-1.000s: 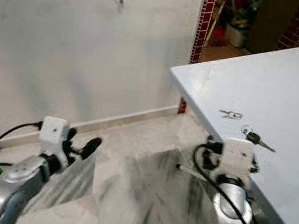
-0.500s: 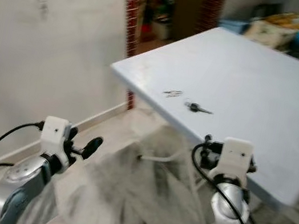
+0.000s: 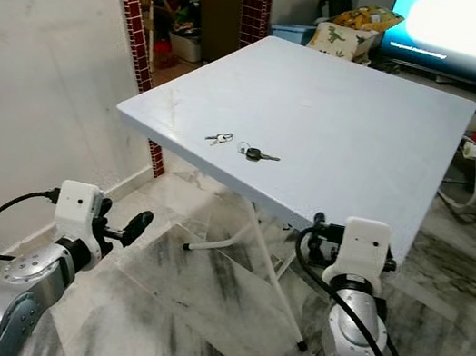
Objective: Hang keys on a hook
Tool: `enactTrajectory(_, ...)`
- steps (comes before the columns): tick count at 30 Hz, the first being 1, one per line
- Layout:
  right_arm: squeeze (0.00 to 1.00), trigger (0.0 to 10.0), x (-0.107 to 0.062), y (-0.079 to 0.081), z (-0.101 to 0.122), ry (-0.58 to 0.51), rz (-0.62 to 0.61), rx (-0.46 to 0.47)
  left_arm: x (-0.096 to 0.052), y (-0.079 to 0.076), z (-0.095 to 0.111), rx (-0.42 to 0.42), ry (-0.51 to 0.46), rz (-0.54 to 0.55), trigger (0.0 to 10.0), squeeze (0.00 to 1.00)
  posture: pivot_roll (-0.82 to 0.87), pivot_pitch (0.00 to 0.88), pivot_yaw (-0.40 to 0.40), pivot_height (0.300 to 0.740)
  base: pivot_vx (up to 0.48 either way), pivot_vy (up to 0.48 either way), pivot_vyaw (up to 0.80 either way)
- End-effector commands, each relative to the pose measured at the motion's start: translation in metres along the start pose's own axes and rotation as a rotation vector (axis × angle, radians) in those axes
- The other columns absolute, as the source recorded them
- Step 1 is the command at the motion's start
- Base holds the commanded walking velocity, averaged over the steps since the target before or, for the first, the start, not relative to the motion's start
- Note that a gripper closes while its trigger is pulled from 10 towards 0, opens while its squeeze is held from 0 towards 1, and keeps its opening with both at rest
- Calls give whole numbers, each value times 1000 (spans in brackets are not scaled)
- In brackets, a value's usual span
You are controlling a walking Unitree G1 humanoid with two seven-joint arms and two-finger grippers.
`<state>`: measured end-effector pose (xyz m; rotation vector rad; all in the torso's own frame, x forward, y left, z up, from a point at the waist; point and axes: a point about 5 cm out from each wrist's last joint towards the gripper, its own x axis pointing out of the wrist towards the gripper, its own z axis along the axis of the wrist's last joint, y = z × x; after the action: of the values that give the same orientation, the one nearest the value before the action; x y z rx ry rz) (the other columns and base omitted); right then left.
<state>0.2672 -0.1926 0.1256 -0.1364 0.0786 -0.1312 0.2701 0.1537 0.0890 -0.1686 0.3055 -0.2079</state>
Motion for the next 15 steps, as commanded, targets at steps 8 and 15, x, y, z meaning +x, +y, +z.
enactTrajectory(8,0,10000,1,3,5,-18,14,8,1,5,1,-30,10,35,10000,0,-84,0,115,740,0,0,0)
enactTrajectory(15,0,10000,2,6,6,-14,22,11,3,4,1,-24,9,34,10000,0,-84,0,118,740,0,433,0)
